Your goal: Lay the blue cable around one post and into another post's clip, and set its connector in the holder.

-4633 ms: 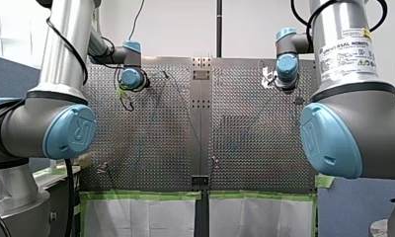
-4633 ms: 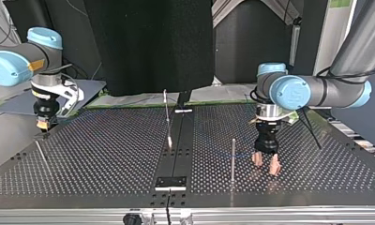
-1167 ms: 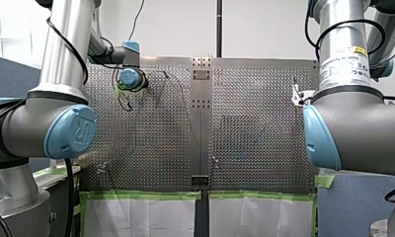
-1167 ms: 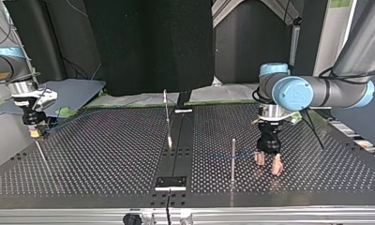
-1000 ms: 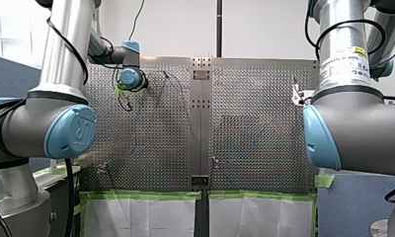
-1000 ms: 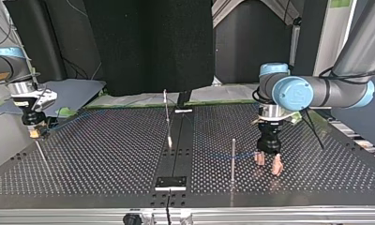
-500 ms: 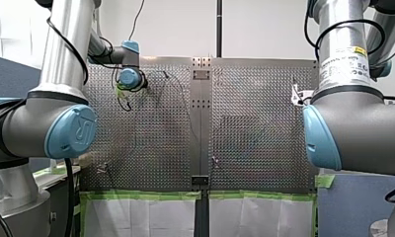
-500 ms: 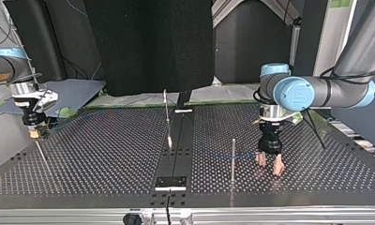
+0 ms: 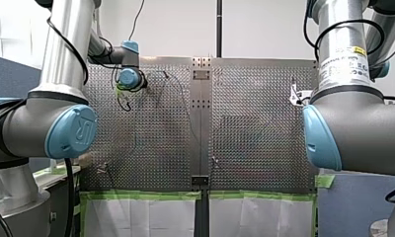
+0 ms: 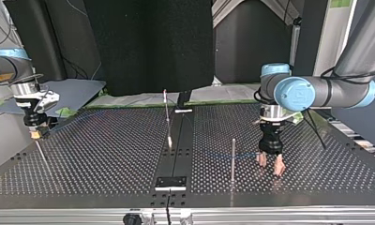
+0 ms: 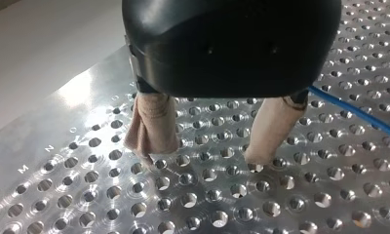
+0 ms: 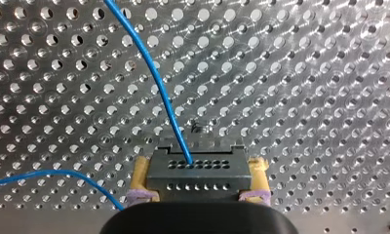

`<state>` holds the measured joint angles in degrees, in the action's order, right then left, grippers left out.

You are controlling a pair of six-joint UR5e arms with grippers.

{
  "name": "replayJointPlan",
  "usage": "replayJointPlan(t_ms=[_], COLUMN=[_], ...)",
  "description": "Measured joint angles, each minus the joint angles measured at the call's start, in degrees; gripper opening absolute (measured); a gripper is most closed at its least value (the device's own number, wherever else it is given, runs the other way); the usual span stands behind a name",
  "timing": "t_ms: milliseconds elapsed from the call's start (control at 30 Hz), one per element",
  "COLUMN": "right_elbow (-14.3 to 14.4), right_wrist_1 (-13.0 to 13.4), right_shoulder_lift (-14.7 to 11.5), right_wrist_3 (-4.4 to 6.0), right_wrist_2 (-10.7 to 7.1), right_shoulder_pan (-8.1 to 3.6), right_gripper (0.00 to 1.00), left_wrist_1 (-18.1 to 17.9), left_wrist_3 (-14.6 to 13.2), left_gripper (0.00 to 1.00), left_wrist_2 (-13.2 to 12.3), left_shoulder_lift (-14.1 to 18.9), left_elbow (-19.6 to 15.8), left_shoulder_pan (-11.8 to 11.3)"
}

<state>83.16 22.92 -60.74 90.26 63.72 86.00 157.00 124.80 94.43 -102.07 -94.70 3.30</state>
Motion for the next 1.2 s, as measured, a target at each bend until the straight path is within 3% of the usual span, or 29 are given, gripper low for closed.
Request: replayJointPlan(t_ms=[367, 1200], right_elbow=[-0.01, -0.01], right_wrist_1=[0.48, 2.11], right_shoulder_lift=[0.12, 0.39], right_wrist_3=[0.66, 1.9], right_wrist_2=[0.99, 1.02], right_shoulder_pan=[0.14, 0.63], right_gripper=[0.3, 0.3], left_wrist_1=[0.07, 0.11], left_wrist_3=[0.0, 0.0], left_gripper=[1.0, 1.0], left_wrist_2=[0.0, 0.0], left_shoulder_lift=[0.0, 0.0], left_elbow=[0.01, 0.02], left_shoulder_pan=[-0.02, -0.02])
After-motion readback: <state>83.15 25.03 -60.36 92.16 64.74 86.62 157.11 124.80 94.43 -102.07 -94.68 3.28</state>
